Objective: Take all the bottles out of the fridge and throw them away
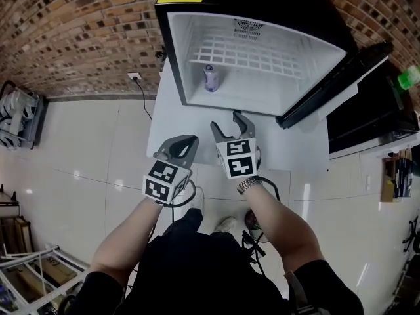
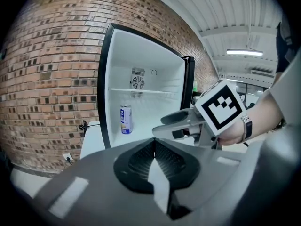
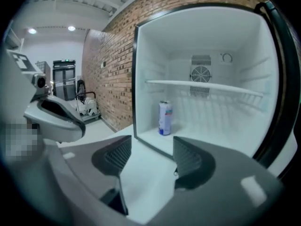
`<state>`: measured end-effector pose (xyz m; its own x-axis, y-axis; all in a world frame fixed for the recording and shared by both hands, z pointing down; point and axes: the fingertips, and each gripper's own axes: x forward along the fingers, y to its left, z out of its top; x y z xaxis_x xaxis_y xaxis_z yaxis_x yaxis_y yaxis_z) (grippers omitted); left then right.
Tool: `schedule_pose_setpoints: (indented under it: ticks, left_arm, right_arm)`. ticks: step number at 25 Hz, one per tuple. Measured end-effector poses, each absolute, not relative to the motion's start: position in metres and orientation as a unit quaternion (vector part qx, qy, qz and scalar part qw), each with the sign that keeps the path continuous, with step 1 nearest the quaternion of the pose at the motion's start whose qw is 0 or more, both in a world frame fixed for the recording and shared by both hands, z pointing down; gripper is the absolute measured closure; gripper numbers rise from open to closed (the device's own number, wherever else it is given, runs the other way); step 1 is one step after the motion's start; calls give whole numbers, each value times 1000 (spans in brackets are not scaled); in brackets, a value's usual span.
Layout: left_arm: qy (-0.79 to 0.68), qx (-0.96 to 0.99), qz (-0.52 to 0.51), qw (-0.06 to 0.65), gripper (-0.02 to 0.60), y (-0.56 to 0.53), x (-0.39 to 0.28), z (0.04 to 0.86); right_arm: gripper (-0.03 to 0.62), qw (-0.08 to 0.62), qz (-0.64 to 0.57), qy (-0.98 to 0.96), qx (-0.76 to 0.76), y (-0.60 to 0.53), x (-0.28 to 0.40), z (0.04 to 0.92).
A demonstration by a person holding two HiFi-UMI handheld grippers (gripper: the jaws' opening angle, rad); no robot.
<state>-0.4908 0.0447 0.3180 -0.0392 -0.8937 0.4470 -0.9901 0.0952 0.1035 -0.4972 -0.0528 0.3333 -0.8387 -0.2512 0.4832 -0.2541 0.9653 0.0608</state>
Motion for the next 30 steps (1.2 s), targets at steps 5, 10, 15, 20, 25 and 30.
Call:
schedule_pose_setpoints:
  ticks: [5, 10, 15, 20, 25, 30]
  left_arm:
    - [-707, 667, 119, 203, 578, 36, -512, 321]
    - [-703, 670, 122, 206, 578, 28, -532, 327]
    - [-699, 671, 125, 215, 578, 26, -548, 338]
    - [-696, 671, 126, 223, 578, 23, -561, 348]
    - [-693, 672, 127, 230, 578, 21, -568, 354]
    - [-695, 669, 125, 233, 578, 22, -576, 360]
  right_arm:
    - [315, 261, -1, -955, 140, -72, -539, 340]
    - [315, 270, -3, -951, 152, -95, -576, 345]
    - [310, 275, 2, -947, 165, -116, -604, 357]
    - [306, 281, 3, -944, 170, -128, -626, 369]
    - [298, 290, 2, -941, 175, -139, -641, 380]
    - [298, 293, 5, -940, 177, -147, -654, 387]
